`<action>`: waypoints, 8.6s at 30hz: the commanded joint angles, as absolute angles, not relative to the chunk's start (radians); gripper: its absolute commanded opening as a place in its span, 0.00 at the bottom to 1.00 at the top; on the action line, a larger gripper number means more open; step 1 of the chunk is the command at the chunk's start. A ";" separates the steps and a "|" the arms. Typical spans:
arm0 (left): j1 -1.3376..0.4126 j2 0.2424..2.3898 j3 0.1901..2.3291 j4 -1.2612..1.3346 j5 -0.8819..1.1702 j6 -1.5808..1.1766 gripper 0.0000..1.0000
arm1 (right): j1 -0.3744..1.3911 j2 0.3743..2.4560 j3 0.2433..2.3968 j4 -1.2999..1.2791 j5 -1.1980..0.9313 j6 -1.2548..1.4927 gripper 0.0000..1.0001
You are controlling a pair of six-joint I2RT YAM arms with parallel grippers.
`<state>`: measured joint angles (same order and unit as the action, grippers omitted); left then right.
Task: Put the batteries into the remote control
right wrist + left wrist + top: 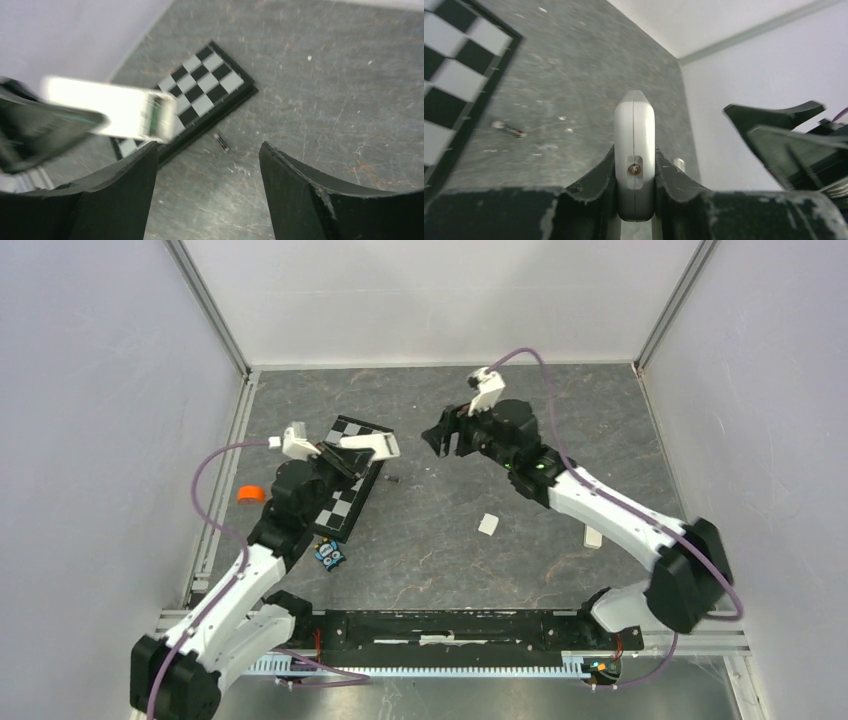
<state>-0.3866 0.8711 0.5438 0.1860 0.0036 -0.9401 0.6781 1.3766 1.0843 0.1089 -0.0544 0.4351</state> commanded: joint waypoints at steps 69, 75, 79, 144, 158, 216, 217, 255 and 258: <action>-0.382 0.677 0.761 -0.202 -0.324 -0.711 0.02 | 0.822 2.027 1.505 -0.703 -0.363 -0.658 0.37; -0.378 0.684 0.773 -0.216 -0.312 -0.698 0.02 | 0.805 1.898 1.407 -0.499 -0.400 -0.415 0.53; -0.376 0.699 0.792 -0.251 -0.275 -0.688 0.02 | 0.796 1.795 1.297 -0.314 -0.359 -0.117 0.53; -0.377 0.337 0.765 -0.476 -0.425 -0.588 0.02 | 0.867 2.011 1.491 -0.661 0.258 1.448 0.42; -0.377 0.339 0.766 -0.482 -0.440 -0.584 0.02 | 0.847 2.124 1.656 -0.782 0.341 1.478 0.56; -0.376 0.330 0.768 -0.482 -0.455 -0.584 0.02 | 0.847 1.998 1.342 -0.507 0.137 1.011 0.02; -0.377 0.331 0.769 -0.481 -0.453 -0.584 0.02 | 0.848 1.992 1.335 -0.489 0.120 0.984 0.02; -0.376 0.349 0.767 -0.472 -0.463 -0.586 0.02 | 0.898 1.956 1.465 -0.618 0.224 0.555 0.48; -0.377 0.351 0.765 -0.471 -0.462 -0.589 0.02 | 0.908 1.995 1.495 -0.640 0.235 0.563 0.45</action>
<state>-0.3809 0.3412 0.7578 -0.5217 -0.4431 -0.6109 0.8894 1.9686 1.4475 -0.6205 0.1932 0.5709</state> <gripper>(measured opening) 0.275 0.473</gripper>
